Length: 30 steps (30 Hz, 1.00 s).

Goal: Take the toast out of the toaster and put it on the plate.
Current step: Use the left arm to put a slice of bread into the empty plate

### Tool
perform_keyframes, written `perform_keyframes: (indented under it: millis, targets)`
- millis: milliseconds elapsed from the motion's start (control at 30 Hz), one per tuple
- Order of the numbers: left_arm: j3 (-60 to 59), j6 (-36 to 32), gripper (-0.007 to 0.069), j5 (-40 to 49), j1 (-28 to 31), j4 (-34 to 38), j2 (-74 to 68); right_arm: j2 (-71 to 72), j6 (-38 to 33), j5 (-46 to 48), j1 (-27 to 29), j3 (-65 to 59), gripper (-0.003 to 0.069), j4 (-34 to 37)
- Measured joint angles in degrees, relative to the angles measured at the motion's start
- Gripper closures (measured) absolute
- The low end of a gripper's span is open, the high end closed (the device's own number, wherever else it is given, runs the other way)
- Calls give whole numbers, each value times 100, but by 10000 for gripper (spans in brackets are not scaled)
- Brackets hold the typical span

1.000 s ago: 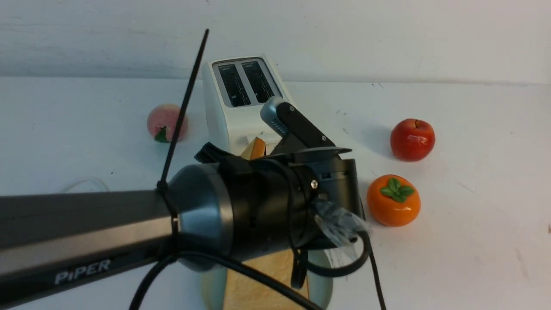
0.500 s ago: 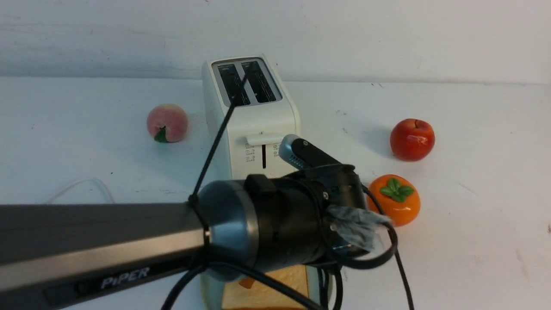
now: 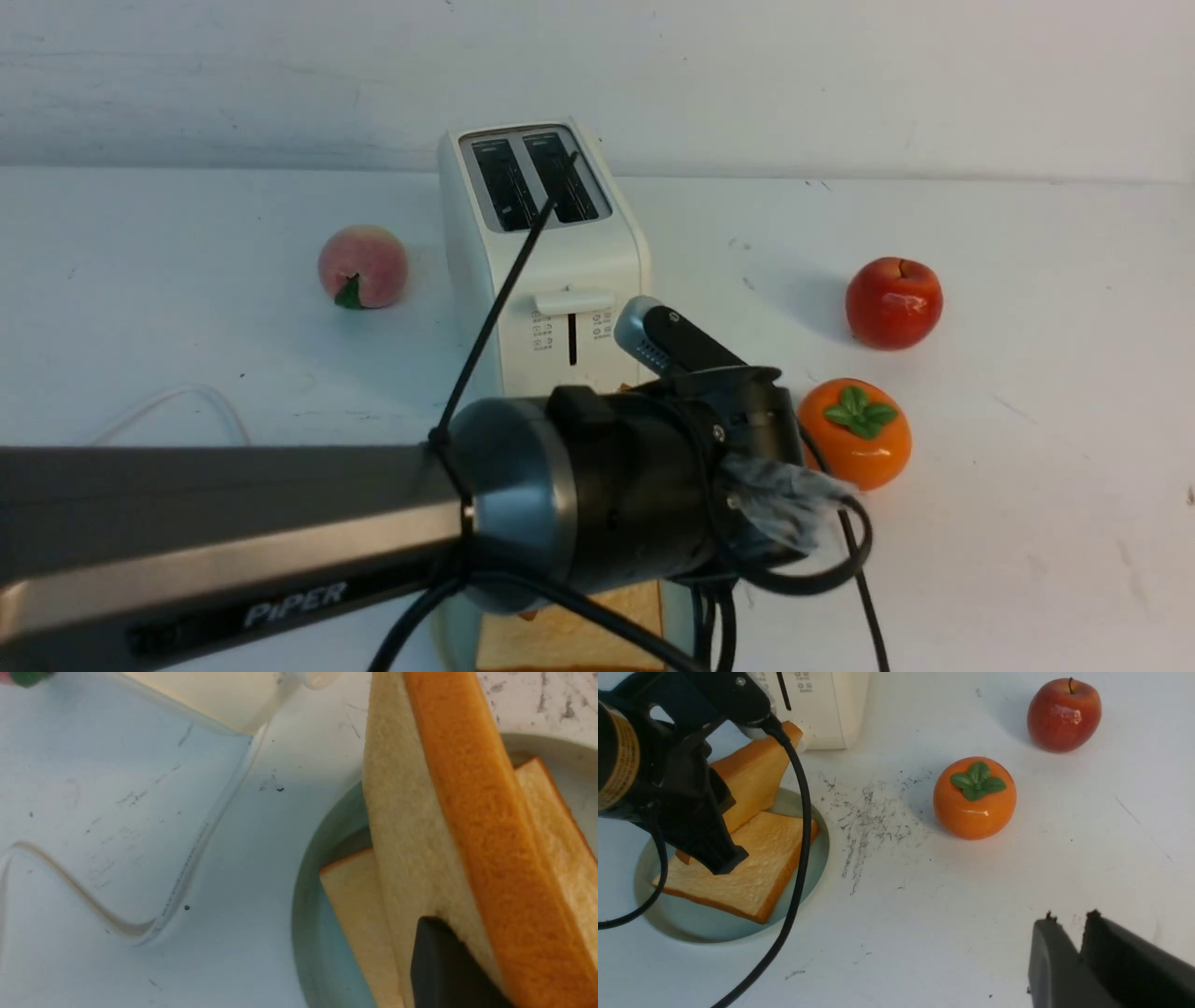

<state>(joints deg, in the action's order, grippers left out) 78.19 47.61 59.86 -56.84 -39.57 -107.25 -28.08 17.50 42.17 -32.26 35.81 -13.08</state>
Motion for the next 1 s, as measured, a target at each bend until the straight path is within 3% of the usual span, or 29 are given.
perform_keyframes:
  millis: [300, 567, 1000]
  targets:
    - [86, 120, 514, 883, 10, -584, 224, 0, 0, 0, 0, 0, 552, 0]
    - [92, 248, 514, 548, 10, -145, -18, 0, 0, 18, 0, 0, 547, 17]
    - [115, 248, 514, 289, 4, -64, -361, 0, 0, 49, 0, 0, 540, 36]
